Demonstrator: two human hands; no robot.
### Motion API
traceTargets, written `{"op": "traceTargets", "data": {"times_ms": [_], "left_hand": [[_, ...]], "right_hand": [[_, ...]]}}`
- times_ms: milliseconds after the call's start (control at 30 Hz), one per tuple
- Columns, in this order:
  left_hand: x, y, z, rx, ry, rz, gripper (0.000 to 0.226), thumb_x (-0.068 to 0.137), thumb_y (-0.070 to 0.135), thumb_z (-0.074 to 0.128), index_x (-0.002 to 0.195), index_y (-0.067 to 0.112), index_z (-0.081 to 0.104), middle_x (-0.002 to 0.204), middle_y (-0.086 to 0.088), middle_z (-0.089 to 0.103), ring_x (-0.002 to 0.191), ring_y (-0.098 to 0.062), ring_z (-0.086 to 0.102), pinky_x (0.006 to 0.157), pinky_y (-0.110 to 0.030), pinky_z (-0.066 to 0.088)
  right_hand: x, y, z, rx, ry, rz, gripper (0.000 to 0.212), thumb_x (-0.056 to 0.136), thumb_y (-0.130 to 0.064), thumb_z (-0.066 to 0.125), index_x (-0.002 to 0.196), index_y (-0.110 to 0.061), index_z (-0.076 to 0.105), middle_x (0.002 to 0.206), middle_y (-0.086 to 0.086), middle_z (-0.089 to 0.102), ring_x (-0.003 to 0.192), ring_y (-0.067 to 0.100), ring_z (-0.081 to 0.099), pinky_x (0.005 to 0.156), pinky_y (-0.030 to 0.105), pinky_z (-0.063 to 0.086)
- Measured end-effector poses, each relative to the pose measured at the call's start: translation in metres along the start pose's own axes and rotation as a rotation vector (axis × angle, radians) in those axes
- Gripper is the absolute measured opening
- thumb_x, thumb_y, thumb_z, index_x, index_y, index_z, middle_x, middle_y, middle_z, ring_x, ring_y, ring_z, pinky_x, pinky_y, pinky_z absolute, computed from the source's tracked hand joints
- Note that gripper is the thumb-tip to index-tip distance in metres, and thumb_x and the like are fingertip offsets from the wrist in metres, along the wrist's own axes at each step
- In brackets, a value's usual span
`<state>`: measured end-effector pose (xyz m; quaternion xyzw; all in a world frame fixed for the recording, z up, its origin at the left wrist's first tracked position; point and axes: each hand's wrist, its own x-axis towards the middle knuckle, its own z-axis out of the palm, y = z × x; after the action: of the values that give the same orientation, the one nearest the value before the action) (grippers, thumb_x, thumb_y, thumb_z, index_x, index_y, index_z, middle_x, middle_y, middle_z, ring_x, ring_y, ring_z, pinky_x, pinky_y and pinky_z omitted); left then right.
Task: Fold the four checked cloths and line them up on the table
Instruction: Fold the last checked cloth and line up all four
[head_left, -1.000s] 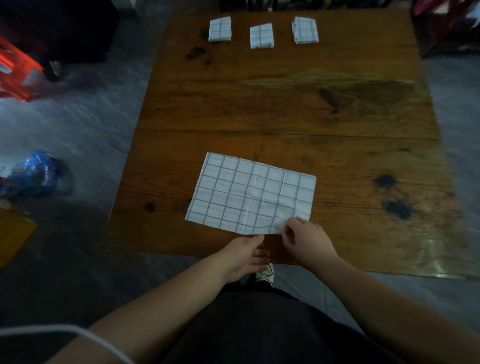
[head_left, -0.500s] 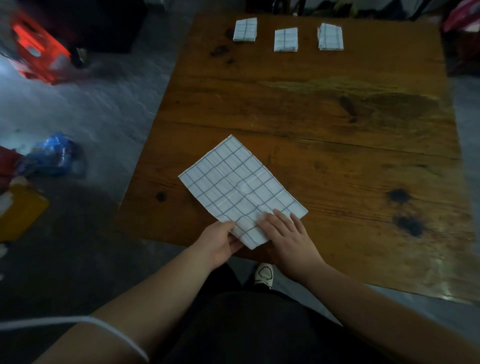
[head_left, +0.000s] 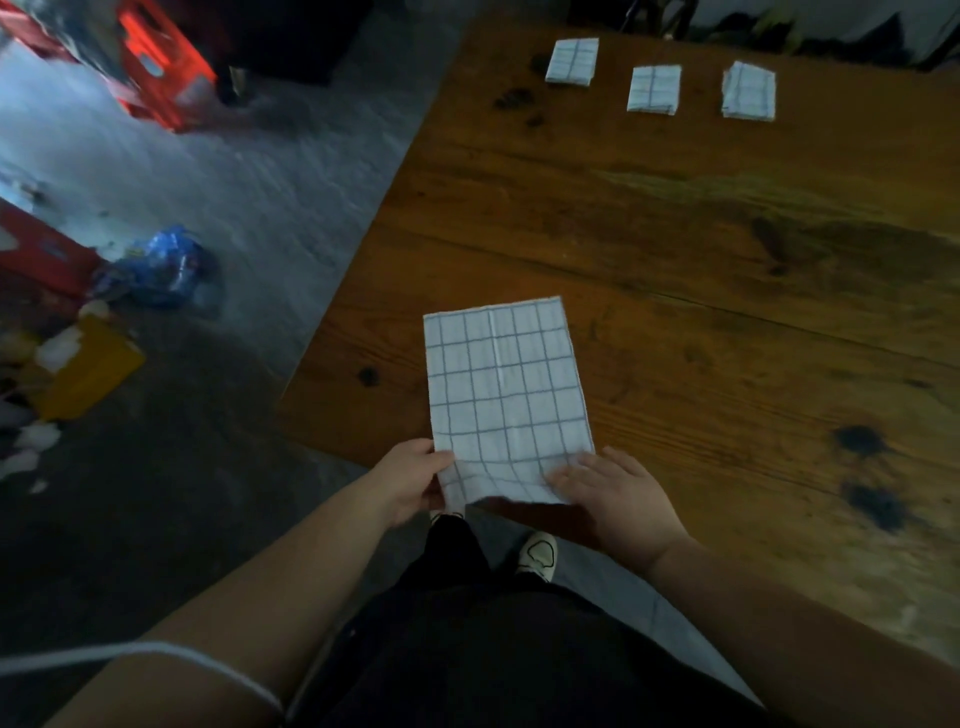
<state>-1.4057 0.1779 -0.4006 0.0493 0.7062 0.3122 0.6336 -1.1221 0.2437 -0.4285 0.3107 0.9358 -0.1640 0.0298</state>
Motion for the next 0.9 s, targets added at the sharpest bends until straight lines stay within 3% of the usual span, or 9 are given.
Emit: {"op": "traceTargets", "data": {"times_ms": [133, 267, 333, 467, 600, 800, 900], "left_hand": [[0.011, 0.009, 0.001, 0.272, 0.118, 0.123, 0.044, 0.103, 0.022, 0.058, 0.144, 0.010, 0.049, 0.124, -0.008, 0.064, 0.104, -0.021, 0.064, 0.069, -0.031, 0.054], [0.019, 0.021, 0.003, 0.378, 0.058, 0.097, 0.035, 0.103, 0.019, 0.057, 0.137, 0.011, 0.055, 0.125, -0.008, 0.065, 0.108, -0.021, 0.063, 0.089, -0.040, 0.055], [0.020, 0.024, 0.001, 0.314, -0.009, 0.041, 0.029, 0.104, 0.016, 0.054, 0.132, 0.008, 0.058, 0.120, -0.010, 0.068, 0.107, -0.024, 0.066, 0.091, -0.043, 0.057], [0.021, 0.030, -0.009, 0.210, -0.027, 0.014, 0.032, 0.104, 0.011, 0.053, 0.135, 0.004, 0.054, 0.118, -0.013, 0.067, 0.106, -0.026, 0.067, 0.084, -0.039, 0.057], [0.018, 0.036, -0.019, 0.454, 0.063, 0.141, 0.043, 0.101, 0.022, 0.060, 0.142, 0.021, 0.047, 0.125, -0.001, 0.059, 0.107, -0.017, 0.060, 0.077, -0.033, 0.052], [0.034, 0.061, -0.019, 0.381, 0.044, 0.178, 0.050, 0.096, 0.025, 0.067, 0.141, 0.031, 0.046, 0.126, 0.001, 0.061, 0.113, -0.017, 0.058, 0.092, -0.038, 0.046], [0.047, 0.078, -0.010, 0.493, 0.018, 0.218, 0.036, 0.097, 0.023, 0.065, 0.130, 0.034, 0.053, 0.119, 0.002, 0.064, 0.103, -0.018, 0.064, 0.080, -0.035, 0.055]], "right_hand": [[-0.012, -0.012, -0.001, 0.068, 0.047, 0.026, 0.046, 0.082, -0.028, 0.077, 0.127, -0.034, 0.068, 0.120, -0.017, 0.071, 0.114, 0.011, 0.065, 0.099, 0.034, 0.048], [-0.020, -0.007, 0.001, 0.072, 0.024, 0.143, 0.047, 0.088, -0.033, 0.050, 0.134, -0.030, 0.059, 0.136, -0.010, 0.062, 0.129, 0.015, 0.056, 0.107, 0.041, 0.044], [-0.020, -0.006, 0.004, 0.067, 0.021, 0.166, 0.047, 0.086, -0.029, 0.058, 0.132, -0.031, 0.059, 0.138, -0.011, 0.060, 0.130, 0.016, 0.053, 0.109, 0.041, 0.042], [-0.010, -0.005, 0.002, 0.168, 0.167, 0.153, 0.033, 0.080, -0.027, 0.060, 0.110, -0.028, 0.072, 0.112, -0.012, 0.072, 0.109, 0.014, 0.065, 0.102, 0.029, 0.036], [0.000, 0.001, -0.012, 0.271, 0.280, 0.154, 0.044, 0.069, -0.012, 0.088, 0.108, -0.023, 0.073, 0.109, -0.009, 0.073, 0.105, 0.014, 0.064, 0.099, 0.031, 0.042], [0.003, 0.006, -0.009, 0.315, 0.151, 0.132, 0.037, 0.080, -0.021, 0.074, 0.117, -0.026, 0.070, 0.115, -0.008, 0.072, 0.108, 0.015, 0.066, 0.095, 0.036, 0.050], [-0.001, 0.004, -0.004, 0.317, 0.105, 0.179, 0.035, 0.080, -0.031, 0.072, 0.114, -0.024, 0.072, 0.110, -0.006, 0.074, 0.100, 0.017, 0.070, 0.089, 0.032, 0.050]]}}
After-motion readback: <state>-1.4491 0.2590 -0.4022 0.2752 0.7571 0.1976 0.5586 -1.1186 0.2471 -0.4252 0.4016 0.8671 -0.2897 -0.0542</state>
